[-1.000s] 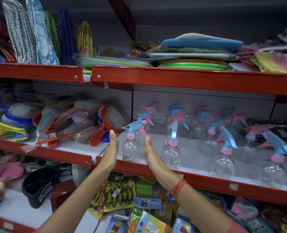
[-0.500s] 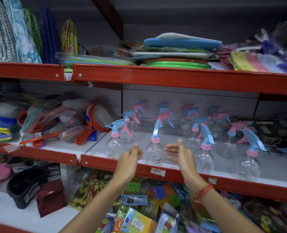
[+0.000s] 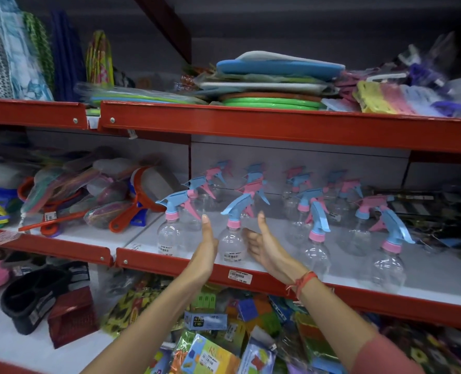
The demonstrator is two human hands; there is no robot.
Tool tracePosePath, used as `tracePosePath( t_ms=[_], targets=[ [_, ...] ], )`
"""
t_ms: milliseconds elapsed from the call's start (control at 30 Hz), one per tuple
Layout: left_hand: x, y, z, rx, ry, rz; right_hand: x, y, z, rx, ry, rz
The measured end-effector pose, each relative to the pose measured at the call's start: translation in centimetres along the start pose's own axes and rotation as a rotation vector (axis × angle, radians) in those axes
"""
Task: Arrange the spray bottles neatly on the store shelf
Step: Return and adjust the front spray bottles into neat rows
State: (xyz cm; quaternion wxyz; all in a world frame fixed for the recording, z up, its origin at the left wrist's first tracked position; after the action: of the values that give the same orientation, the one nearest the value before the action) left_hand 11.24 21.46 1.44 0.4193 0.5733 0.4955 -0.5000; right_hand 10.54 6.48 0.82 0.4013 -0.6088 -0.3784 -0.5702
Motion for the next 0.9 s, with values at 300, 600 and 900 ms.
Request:
tracePosePath(
  t_ms=[300, 600, 900],
  targets=[
    [-0.8, 0.9, 0.1, 0.059, -0.113, 0.068, -0.5, -2.2, -0.3, 0.034, -0.027, -0.034],
    [0.8, 2.3, -0.2, 0.078, -0.110, 0.061, -0.8, -2.6, -0.5, 0.028, -0.015, -0.046],
    [1.2, 2.3, -0.4, 0.075, -0.081, 0.064, -0.9, -3.2, -0.4, 0.013, -0.026, -0.042]
  ],
)
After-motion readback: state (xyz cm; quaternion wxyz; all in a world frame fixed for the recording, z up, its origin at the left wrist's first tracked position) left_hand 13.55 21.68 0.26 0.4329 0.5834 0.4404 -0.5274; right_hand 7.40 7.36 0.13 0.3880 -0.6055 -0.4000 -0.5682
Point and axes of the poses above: each hand's wrist, its own y-axis towards the middle knuckle, its own z-axis out of the palm, x = y × z, the point moved 2 cm from there along y, towards the middle knuckle, and after that the axes turned 14 degrees about -x, right-handed, at the moved point
